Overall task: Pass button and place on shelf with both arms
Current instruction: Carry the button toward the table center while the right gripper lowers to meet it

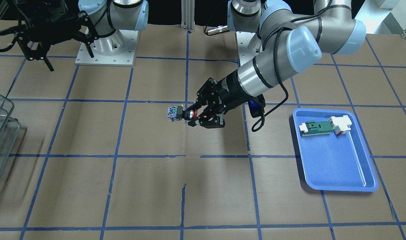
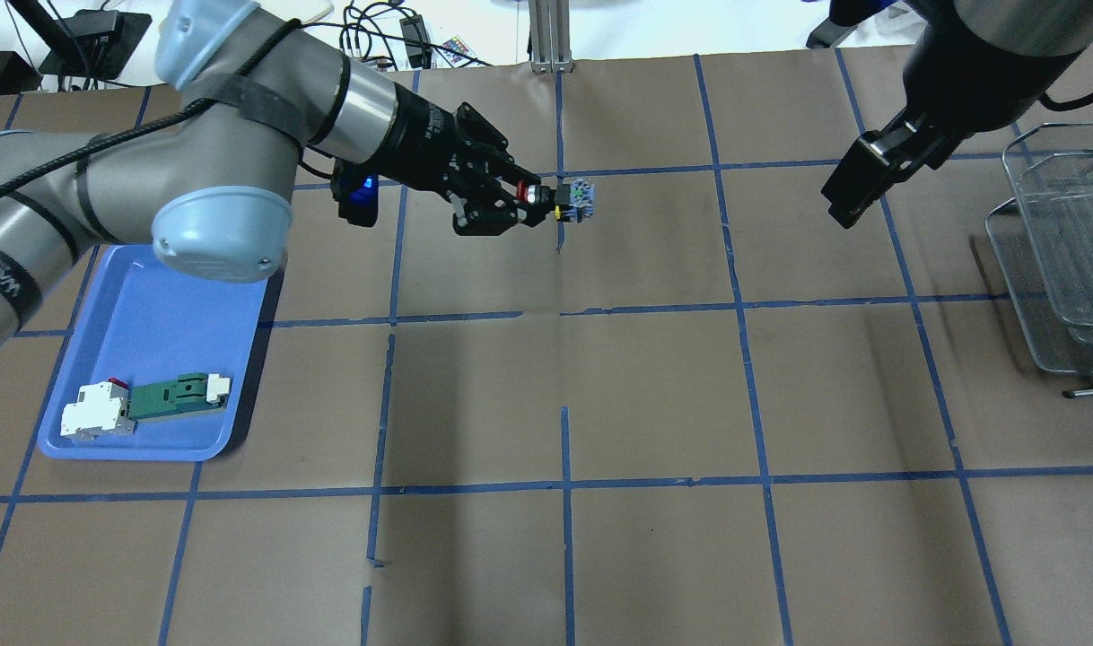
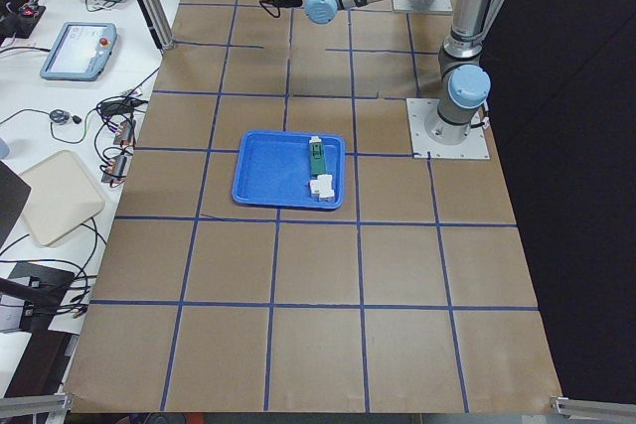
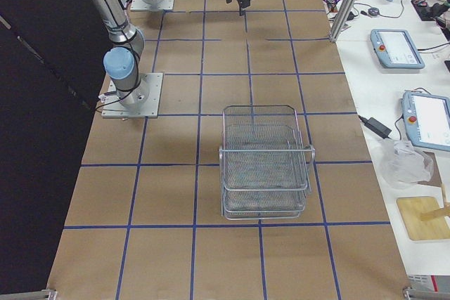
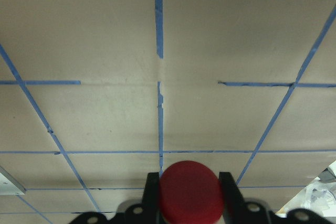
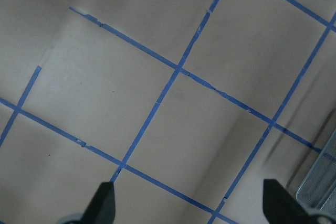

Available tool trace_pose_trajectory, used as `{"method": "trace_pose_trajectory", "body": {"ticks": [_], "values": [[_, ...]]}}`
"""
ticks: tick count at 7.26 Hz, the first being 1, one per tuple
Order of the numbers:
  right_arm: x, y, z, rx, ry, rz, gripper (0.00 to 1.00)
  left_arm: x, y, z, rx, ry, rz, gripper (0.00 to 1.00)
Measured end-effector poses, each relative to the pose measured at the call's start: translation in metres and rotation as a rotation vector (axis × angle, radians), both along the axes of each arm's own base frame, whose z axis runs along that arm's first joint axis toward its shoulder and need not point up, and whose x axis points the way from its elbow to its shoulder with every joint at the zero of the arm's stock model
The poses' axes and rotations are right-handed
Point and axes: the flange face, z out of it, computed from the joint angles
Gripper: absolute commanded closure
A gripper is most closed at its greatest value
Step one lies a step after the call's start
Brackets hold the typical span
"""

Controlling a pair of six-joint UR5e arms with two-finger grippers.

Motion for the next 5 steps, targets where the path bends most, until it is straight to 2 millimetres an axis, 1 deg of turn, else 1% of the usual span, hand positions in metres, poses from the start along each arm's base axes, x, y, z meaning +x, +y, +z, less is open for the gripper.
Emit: {"method": "trace_pose_trajectory", "body": {"ticks": [1, 2, 3, 5], "values": [[0.003, 0.000, -0.005, 0.008, -0.019, 0.153, 0.00, -0.029, 0.014, 0.003, 0.018, 0.007, 0.000, 1.00], [0.006, -0.002, -0.016, 0.025, -0.030, 0.297, 0.00, -0.052, 0.026, 0.006, 0.033, 0.013, -0.002, 1.00], [0.006, -0.009, -0.035, 0.055, -0.039, 0.436, 0.00, -0.069, 0.034, 0.008, 0.038, 0.025, 0.006, 1.00], [0.009, -0.029, -0.074, 0.107, -0.096, 0.636, 0.00, -0.086, 0.043, 0.012, 0.038, 0.044, 0.021, 1.00]]}}
